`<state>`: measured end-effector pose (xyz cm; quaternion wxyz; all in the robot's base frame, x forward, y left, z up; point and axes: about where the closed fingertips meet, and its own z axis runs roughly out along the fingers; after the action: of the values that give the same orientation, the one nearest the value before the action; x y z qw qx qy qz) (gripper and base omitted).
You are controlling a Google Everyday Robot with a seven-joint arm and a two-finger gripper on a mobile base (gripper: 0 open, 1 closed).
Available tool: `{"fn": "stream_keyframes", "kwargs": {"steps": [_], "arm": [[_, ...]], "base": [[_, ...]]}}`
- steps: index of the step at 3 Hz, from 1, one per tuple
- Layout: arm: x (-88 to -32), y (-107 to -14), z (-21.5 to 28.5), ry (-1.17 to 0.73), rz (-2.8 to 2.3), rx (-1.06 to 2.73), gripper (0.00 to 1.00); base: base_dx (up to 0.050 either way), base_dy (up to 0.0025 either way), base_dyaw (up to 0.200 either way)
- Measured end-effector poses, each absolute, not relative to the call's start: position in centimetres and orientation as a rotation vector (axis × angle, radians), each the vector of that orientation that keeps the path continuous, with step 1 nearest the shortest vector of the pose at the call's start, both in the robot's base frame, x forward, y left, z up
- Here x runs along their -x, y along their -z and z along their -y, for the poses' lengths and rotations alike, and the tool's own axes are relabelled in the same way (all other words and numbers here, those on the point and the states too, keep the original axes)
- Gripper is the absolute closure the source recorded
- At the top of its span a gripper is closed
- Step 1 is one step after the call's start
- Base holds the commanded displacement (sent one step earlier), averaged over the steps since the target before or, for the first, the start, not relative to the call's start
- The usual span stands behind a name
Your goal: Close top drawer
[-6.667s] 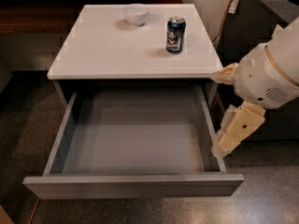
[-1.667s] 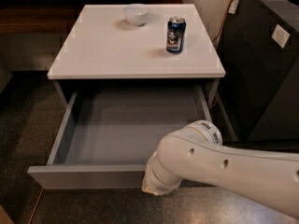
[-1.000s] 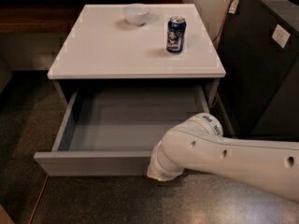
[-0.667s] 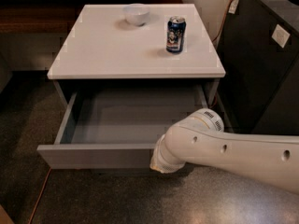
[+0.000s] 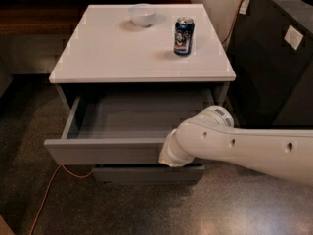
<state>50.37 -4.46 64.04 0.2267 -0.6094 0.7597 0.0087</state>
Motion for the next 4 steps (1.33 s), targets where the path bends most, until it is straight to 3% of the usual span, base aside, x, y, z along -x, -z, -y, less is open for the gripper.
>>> {"fn": "stream_keyframes", "kwargs": {"steps": [4], "arm": [[-54.1,-64.2,5.3,0.014,-2.063,1.608,1.00]], "base": [[0.000,0.00000,0.000]]}}
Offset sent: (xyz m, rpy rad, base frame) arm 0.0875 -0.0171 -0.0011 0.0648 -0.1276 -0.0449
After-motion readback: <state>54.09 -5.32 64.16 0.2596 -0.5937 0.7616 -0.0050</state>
